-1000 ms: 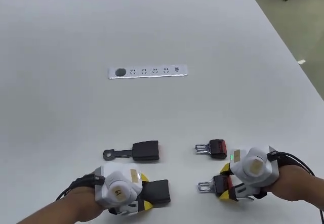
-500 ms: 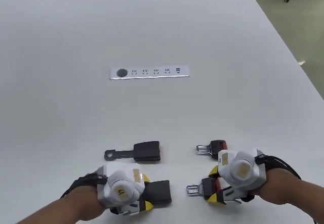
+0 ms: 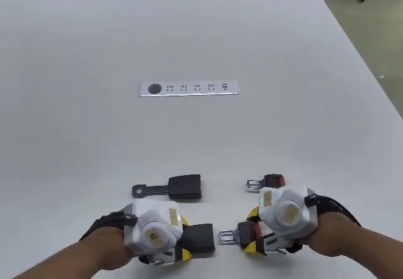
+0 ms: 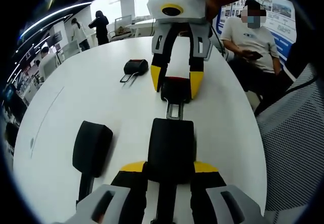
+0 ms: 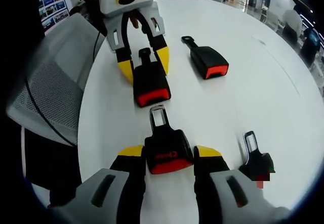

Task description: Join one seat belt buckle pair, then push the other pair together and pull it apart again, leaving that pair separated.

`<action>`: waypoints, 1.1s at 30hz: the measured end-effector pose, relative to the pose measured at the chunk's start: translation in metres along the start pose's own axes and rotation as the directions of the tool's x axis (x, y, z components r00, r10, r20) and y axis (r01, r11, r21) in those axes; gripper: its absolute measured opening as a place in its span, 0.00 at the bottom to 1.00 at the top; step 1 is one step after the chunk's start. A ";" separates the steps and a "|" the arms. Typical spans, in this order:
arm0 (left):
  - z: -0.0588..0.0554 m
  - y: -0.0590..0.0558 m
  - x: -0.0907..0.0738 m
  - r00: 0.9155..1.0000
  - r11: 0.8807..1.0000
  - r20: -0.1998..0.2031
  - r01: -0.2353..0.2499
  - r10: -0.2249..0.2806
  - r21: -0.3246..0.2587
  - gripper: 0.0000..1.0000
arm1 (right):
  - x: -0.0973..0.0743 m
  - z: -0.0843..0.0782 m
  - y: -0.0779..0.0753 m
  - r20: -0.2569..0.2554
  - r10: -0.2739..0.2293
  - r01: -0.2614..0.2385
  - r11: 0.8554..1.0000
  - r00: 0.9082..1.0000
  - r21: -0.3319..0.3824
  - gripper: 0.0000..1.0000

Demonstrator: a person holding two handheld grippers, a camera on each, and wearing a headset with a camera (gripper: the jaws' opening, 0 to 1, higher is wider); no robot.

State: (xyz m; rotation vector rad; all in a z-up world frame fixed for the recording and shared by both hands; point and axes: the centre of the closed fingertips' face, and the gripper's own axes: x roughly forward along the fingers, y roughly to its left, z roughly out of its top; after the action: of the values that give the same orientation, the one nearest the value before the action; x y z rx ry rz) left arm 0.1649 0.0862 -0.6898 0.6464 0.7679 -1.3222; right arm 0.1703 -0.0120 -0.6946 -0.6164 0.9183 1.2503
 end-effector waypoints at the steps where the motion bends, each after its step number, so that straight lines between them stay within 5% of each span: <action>1: 0.000 0.000 0.000 1.000 1.000 -0.001 0.000 0.000 0.000 0.34 | 0.001 0.002 0.001 0.000 0.001 -0.001 1.000 1.000 -0.001 0.35; 14: -0.002 0.002 0.002 1.000 1.000 -0.004 0.003 -0.003 0.006 0.34 | 0.008 0.024 0.010 0.050 0.014 -0.014 1.000 0.999 -0.003 0.35; 33: -0.003 0.001 0.002 0.999 0.998 -0.021 0.033 -0.032 0.052 0.33 | 0.015 0.029 0.009 0.095 0.011 -0.011 1.000 0.995 -0.002 0.33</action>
State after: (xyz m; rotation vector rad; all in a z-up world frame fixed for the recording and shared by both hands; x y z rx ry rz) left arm 0.1659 0.0876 -0.6933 0.6925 0.7650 -1.3706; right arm 0.1695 0.0220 -0.6912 -0.5495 0.8429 1.2797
